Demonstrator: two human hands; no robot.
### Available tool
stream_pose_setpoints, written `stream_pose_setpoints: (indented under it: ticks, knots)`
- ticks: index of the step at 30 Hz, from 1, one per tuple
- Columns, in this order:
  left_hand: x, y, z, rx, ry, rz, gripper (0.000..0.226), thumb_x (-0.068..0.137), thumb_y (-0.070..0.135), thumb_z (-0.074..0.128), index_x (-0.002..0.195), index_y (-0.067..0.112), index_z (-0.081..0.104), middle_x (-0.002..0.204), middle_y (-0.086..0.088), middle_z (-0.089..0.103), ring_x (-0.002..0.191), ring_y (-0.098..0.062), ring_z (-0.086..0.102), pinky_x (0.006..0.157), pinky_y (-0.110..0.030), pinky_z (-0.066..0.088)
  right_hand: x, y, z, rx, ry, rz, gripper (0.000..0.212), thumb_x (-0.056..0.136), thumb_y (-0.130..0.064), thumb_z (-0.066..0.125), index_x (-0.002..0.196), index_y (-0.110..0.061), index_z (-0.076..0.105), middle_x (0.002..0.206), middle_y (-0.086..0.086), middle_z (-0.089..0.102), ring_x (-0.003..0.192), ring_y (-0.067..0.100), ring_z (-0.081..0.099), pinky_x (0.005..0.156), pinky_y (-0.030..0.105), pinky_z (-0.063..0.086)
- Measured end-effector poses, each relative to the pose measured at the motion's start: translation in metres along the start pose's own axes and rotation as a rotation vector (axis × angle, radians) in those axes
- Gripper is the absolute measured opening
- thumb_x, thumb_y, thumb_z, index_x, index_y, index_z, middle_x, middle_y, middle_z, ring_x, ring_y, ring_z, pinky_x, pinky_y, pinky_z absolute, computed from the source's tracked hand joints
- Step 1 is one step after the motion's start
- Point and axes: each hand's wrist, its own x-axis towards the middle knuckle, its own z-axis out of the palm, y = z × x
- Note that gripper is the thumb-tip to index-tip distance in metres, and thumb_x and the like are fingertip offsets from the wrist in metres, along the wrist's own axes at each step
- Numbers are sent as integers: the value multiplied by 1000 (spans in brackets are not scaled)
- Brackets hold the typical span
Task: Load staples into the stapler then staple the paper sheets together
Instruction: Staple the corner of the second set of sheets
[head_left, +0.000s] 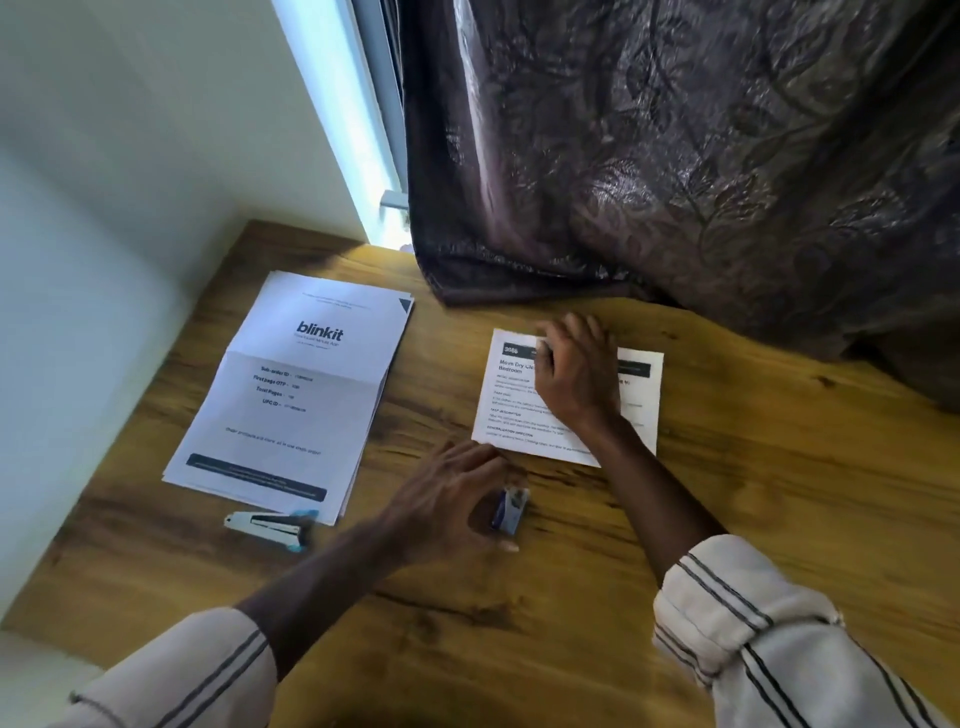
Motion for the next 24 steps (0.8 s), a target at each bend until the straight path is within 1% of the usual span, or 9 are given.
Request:
stream_pose_setpoints:
  ticks: [4, 6, 8, 9, 11, 14, 18, 21, 24]
  knots:
    - [-4, 4, 9, 69, -13, 6, 71, 80, 72, 55, 134, 26, 53, 140, -7, 61, 128, -26, 61, 102, -41, 52, -10, 1, 4, -92, 15, -2, 32, 96, -31, 49, 120, -19, 66, 113, 7, 59, 108, 31, 53, 93, 46, 41]
    - [-6, 4, 10, 93, 27, 10, 73, 78, 66, 61, 137, 24, 49, 141, -12, 61, 126, -30, 63, 102, -44, 53, -11, -2, 0, -101, 5, 5, 37, 97, -34, 47, 126, -20, 64, 116, 7, 59, 110, 30, 53, 97, 46, 40]
    - [-15, 6, 5, 66, 70, -26, 86, 72, 61, 75, 142, 22, 44, 146, -14, 57, 129, -32, 60, 105, -44, 51, -16, -9, -8, -65, 20, 20, 40, 97, -37, 45, 130, -22, 61, 120, 6, 58, 114, 28, 52, 101, 47, 38]
    - [-22, 6, -1, 25, 120, -57, 90, 71, 62, 76, 144, 21, 43, 147, -14, 56, 130, -32, 59, 106, -43, 50, -20, -16, -13, -32, 35, 30, 39, 97, -37, 45, 130, -22, 61, 121, 6, 57, 116, 27, 51, 102, 47, 38]
    - [-40, 5, -14, -59, 257, -127, 83, 76, 62, 75, 142, 22, 46, 144, -11, 57, 129, -28, 58, 105, -44, 52, -31, -31, -21, 46, 63, 56, 38, 97, -36, 48, 131, -23, 60, 124, 6, 56, 118, 26, 50, 102, 46, 39]
    - [-78, -13, -39, -48, 490, -307, 59, 88, 62, 66, 133, 26, 54, 137, -2, 58, 124, -21, 56, 97, -43, 51, -52, -67, -23, 167, 47, 66, 35, 96, -32, 52, 128, -21, 61, 123, 6, 55, 117, 26, 52, 98, 43, 45]
    - [-118, -58, -73, 10, 687, -631, 46, 90, 53, 66, 127, 26, 59, 132, 1, 61, 125, -24, 55, 101, -52, 47, -72, -124, -9, 408, -110, 155, 23, 97, -26, 61, 119, -20, 68, 117, 1, 61, 102, 18, 62, 86, 34, 52]
    - [-135, -98, -102, -44, 694, -871, 50, 89, 51, 71, 130, 27, 58, 137, -3, 60, 129, -29, 53, 107, -54, 43, -76, -165, 15, 460, -185, 308, 24, 94, -37, 64, 111, -20, 70, 108, 0, 68, 96, 18, 65, 84, 35, 55]
    - [-138, -145, -131, -112, 588, -966, 66, 82, 68, 59, 128, 20, 59, 129, -9, 66, 119, -34, 59, 100, -54, 51, -68, -199, 30, 444, -150, 447, 35, 92, -48, 64, 115, -22, 67, 107, -4, 70, 97, 18, 66, 82, 32, 50]
